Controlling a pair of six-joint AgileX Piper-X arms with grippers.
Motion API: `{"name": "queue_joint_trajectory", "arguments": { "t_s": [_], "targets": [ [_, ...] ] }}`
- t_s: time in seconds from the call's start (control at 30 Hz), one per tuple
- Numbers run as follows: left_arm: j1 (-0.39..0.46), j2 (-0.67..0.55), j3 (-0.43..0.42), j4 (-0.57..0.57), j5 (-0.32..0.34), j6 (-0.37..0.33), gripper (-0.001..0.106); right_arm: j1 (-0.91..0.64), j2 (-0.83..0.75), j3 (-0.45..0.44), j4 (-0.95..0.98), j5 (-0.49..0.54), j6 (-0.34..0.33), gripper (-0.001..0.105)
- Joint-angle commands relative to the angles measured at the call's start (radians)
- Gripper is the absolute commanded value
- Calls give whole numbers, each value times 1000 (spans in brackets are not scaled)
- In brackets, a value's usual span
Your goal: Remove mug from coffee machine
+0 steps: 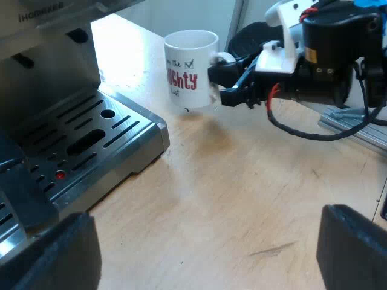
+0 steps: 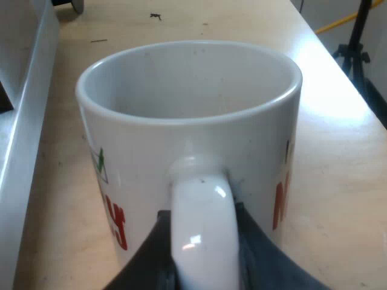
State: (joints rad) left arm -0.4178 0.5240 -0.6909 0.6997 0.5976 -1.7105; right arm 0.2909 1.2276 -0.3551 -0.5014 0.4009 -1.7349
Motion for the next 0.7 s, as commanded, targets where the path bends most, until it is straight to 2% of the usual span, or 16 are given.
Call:
{"name": "queue_joint_trajectory", "arguments": {
  "t_s": [0.03, 0.2, 0.5, 0.7],
  "targets": [
    [-4, 0, -4, -9, 13, -6, 87, -3, 37, -15, -139, -26, -25, 0],
    [-4, 0, 10, -9, 13, -6, 87, -9, 138, -15, -275, -36, -57, 0],
    [-4, 0, 75, -9, 13, -6, 87, -8, 255, -15, -364, -36, -56, 0],
    [-4, 0, 77, -9, 13, -6, 87, -8, 280, -15, -357, -39, -59, 0]
  ]
}}
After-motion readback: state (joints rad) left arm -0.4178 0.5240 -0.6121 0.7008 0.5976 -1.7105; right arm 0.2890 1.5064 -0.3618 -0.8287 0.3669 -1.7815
